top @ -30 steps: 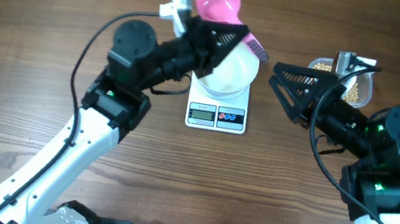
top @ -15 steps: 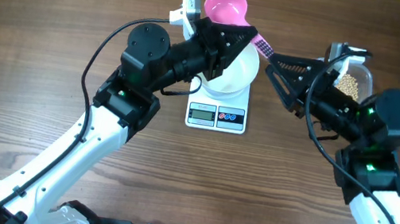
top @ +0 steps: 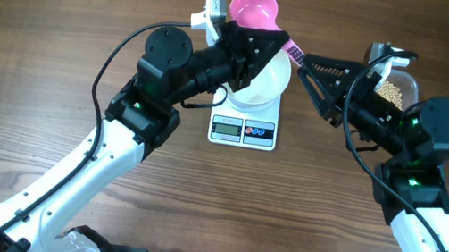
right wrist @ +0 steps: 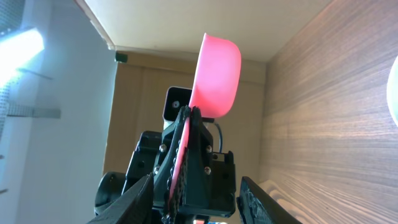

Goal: Scoop item into bowl and weigh 150g on scale
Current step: 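Grasp the scoop handle with the right gripper beside the left gripper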

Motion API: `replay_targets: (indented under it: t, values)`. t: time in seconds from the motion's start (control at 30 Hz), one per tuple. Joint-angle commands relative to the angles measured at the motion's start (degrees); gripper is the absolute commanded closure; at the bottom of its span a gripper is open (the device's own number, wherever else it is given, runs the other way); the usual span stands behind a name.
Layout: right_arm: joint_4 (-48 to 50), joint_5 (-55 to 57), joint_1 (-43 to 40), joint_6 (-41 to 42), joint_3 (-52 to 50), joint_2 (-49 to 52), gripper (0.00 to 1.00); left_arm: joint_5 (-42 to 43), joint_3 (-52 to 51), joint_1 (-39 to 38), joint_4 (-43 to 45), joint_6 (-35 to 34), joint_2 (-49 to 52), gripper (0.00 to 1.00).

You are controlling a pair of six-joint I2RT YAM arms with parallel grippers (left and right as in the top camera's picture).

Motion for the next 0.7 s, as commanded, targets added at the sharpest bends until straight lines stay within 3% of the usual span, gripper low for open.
replay_targets:
  t: [0.0,0.4,0.67]
  values:
    - [2.4,1.0,0.3,1.9,1.2,0.7,0.56,-0.3,0.4,-0.9,0.2,1.2,0.1,0.96]
    - [3.1,0.3,0.3,3.0,1.2,1.4,0.64,-0.3,0.4,-1.7,-1.3,2.7,0.1,0.96]
    - [3.1,0.3,0.3,4.0,1.2,1.4,0.78,-0.3,0.4,-1.7,-1.3,2.7,0.1,0.96]
